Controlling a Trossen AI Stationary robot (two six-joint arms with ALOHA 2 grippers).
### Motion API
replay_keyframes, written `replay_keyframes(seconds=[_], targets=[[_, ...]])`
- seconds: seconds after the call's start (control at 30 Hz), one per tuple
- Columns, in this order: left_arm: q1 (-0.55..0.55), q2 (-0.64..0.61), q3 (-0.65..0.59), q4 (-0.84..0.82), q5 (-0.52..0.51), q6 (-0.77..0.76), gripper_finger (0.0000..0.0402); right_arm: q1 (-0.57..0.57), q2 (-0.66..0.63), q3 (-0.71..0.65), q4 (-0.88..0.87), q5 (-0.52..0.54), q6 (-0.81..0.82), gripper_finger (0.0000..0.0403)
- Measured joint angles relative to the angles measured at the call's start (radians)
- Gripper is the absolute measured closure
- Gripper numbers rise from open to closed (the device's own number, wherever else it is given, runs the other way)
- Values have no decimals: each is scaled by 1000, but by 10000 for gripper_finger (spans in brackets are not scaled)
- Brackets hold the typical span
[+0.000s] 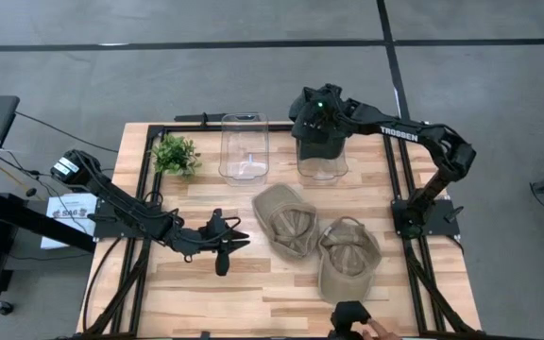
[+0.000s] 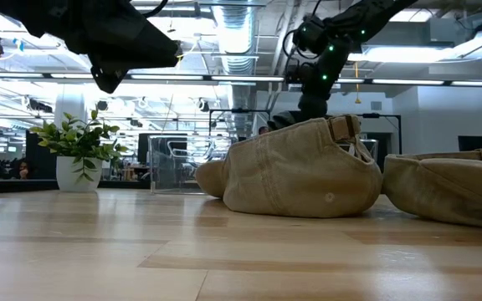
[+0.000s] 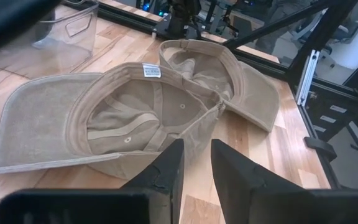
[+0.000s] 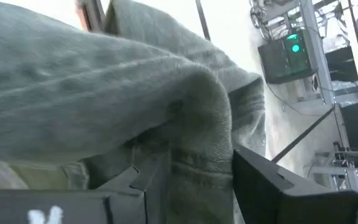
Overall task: Pick & Place hat
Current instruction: Put the left brown cap into the left transparent bin
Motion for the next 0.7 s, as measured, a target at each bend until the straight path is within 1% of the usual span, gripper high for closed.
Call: replay_keyframes(seconds=[0.17, 0.27, 0.37, 0.47, 0.53, 0.63, 0.7], targets=[[1, 0, 0, -1, 0, 2, 325, 8, -55, 0, -26, -1, 2, 259], [0, 0, 0, -1, 0, 2, 325, 5, -105, 0, -32, -12, 48, 260], [1, 0, 0, -1, 0, 2, 325, -11, -174, 0, -35, -92, 172, 259], [0, 0, 0, 0, 0, 2, 325, -14, -247, -19, -36, -223, 304, 258], [1, 0, 0, 0, 0, 0, 325, 6, -305, -79, 0, -278, 344, 258], [-1, 0, 0, 0, 0, -3, 325, 71, -402, -215, 44, -383, 318, 261], [-6, 0, 0, 0, 0, -5, 325, 141, -467, -316, 89, -397, 327, 264]])
